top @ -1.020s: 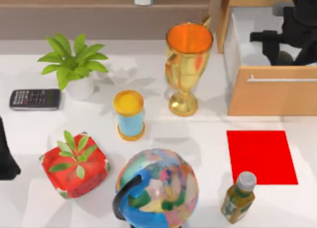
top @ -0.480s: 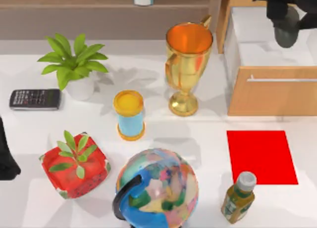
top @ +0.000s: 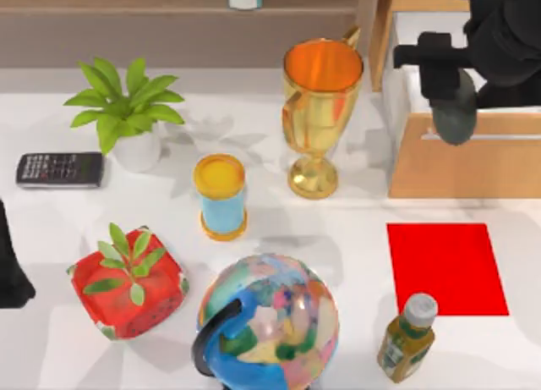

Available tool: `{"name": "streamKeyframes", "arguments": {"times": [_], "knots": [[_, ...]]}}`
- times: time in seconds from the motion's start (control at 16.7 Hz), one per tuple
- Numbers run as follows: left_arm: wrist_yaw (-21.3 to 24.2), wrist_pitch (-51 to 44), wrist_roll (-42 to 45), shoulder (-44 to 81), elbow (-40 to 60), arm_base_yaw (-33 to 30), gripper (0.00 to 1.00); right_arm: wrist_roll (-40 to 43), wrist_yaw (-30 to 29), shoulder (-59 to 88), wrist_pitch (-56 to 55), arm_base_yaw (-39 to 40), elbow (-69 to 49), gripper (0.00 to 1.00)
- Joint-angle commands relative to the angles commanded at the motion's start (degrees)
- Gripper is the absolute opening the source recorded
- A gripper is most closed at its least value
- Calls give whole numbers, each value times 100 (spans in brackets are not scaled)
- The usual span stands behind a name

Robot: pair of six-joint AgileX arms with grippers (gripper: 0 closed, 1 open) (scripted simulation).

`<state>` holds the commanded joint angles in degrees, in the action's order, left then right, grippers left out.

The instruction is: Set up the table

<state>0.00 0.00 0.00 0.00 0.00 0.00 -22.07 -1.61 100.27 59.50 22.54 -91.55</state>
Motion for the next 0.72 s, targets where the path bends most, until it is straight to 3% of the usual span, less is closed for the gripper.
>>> {"name": "streamKeyframes", "arguments": {"times": [0.36, 0.72], "knots": [[0, 0, 0, 0, 0, 0, 100, -154, 82, -249, -431, 424, 1452, 0], [0, 0, 0, 0, 0, 0, 100, -271, 15, 110, -1136, 328, 2509, 0]]}}
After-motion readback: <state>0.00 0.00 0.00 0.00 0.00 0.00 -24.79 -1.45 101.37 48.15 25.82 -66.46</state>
